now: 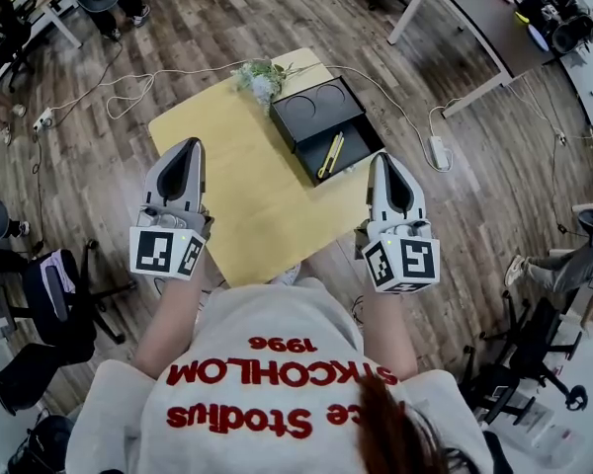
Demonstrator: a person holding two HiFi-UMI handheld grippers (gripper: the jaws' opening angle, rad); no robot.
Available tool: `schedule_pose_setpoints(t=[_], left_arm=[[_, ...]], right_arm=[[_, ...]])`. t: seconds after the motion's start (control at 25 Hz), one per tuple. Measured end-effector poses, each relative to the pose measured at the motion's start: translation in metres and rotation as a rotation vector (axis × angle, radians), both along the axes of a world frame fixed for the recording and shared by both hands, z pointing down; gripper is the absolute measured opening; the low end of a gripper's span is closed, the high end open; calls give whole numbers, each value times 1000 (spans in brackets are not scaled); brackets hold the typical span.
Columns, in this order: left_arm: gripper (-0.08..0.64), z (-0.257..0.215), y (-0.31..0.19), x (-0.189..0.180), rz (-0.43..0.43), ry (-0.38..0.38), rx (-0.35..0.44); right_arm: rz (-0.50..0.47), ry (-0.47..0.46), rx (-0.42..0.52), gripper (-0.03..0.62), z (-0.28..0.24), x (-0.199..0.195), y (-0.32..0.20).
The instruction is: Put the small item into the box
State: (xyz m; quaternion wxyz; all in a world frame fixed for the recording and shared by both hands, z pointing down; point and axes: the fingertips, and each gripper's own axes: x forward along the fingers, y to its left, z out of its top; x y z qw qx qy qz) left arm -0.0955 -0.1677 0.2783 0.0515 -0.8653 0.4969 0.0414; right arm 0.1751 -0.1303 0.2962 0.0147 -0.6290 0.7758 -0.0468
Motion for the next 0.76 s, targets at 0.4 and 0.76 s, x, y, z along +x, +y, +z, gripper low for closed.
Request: schedule_pose_setpoints(t=[0.4,0.76], left_arm=[[6,-1,0,4,11,5,2],[6,-5,6,7,18,4,7]], right_arm=[[11,-10,0,3,-2,4,5],[0,38,23,3,-14,-2,14]])
